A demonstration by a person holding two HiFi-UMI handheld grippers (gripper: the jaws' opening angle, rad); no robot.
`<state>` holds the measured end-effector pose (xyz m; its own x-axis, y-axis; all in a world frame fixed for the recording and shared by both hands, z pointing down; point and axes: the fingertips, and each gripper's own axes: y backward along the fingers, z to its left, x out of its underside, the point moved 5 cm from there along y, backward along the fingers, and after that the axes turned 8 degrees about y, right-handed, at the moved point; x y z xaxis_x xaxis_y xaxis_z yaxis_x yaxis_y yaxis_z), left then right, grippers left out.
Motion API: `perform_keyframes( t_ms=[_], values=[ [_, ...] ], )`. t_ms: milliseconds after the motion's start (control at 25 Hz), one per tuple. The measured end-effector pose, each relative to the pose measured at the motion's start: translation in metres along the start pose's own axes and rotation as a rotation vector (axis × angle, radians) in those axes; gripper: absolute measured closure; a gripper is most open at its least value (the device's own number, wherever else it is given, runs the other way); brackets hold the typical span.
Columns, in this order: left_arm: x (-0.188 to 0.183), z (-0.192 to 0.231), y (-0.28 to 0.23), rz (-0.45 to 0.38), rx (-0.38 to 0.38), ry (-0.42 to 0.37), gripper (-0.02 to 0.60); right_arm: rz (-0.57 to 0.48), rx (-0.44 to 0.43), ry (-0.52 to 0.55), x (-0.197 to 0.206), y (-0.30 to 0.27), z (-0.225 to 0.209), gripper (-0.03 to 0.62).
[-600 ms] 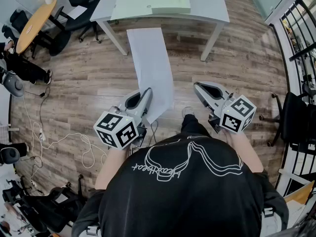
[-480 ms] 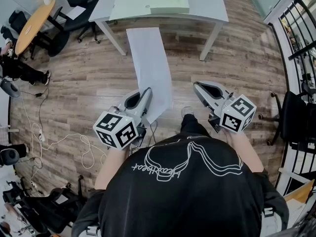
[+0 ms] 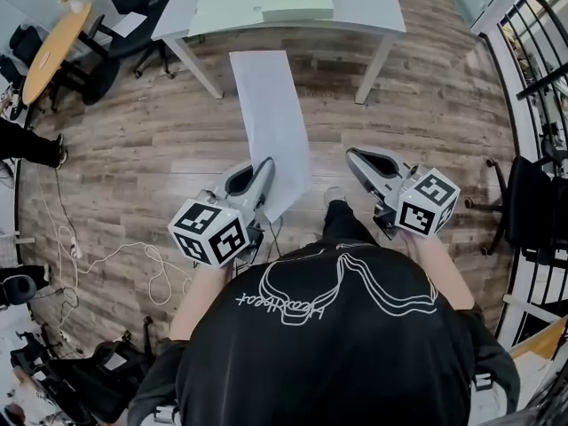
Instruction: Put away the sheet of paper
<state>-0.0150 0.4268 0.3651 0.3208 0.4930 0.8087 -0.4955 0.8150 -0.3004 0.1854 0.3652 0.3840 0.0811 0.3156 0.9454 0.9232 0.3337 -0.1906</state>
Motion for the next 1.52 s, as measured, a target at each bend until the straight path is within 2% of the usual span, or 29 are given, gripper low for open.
perform_keyframes(
  t_ms=[280, 600, 880, 1240, 1520],
  values=[
    [-0.005, -0.004, -0.022, 0.013, 0.010, 0.009, 0.571, 0.032, -0.031, -0.002, 0.002, 0.001, -0.013, 0.585],
    [-0.021, 0.004, -0.077, 0.032, -0.003, 0.037, 0.571, 0.025, -0.070, -0.046, -0.007, -0.002, -0.066, 0.583],
    [-0.060, 0.012, -0.144, 0.039, -0.024, 0.053, 0.571, 0.009, -0.111, -0.056, -0.039, -0.017, -0.135, 0.583],
    [-0.120, 0.004, -0.221, -0.009, -0.060, 0.000, 0.571, -0.015, -0.153, -0.041, -0.079, -0.017, -0.225, 0.583],
    [-0.139, 0.010, -0.238, -0.054, -0.071, -0.022, 0.571, -0.028, -0.183, 0.011, -0.099, -0.031, -0.253, 0.583]
  ],
)
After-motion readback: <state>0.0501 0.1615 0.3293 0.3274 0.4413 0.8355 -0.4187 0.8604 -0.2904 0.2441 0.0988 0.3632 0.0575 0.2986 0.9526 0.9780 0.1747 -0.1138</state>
